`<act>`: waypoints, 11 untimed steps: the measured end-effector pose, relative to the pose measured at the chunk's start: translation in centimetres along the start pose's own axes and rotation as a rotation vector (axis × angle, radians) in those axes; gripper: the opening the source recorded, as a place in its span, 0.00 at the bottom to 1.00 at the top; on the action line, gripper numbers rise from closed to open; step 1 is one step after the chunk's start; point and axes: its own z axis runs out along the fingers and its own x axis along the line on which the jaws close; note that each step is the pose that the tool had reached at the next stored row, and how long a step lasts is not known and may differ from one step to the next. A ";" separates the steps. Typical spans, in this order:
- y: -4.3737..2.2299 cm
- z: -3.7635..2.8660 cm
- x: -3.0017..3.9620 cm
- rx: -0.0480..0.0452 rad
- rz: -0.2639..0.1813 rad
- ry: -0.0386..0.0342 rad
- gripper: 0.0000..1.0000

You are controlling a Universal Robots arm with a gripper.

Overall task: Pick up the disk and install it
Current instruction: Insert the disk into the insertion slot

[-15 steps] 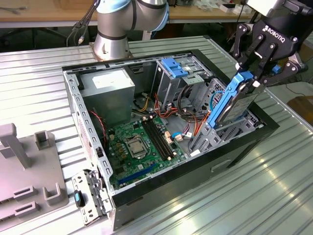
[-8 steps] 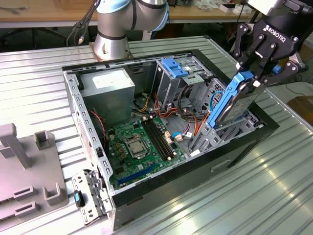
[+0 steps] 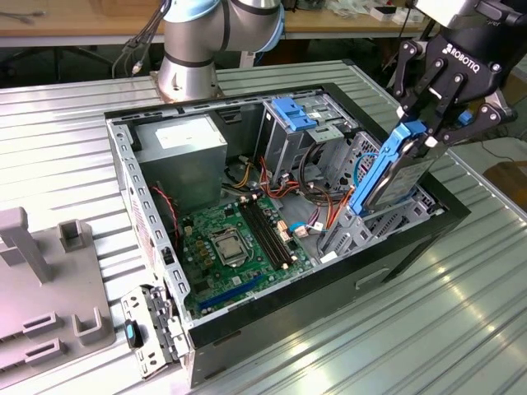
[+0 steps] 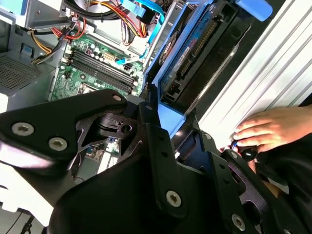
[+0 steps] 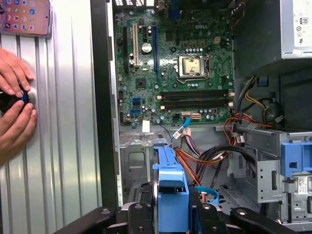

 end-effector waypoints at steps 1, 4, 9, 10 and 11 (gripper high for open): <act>0.00 0.03 0.00 0.0000 0.000 0.0000 0.37; 0.01 0.18 0.00 -0.0001 0.000 0.0000 0.37; 0.02 0.46 0.01 -0.0009 0.000 0.0001 0.37; 0.02 0.51 0.01 -0.0012 0.000 0.0001 0.37; 0.02 0.57 0.01 -0.0017 0.000 0.0001 0.37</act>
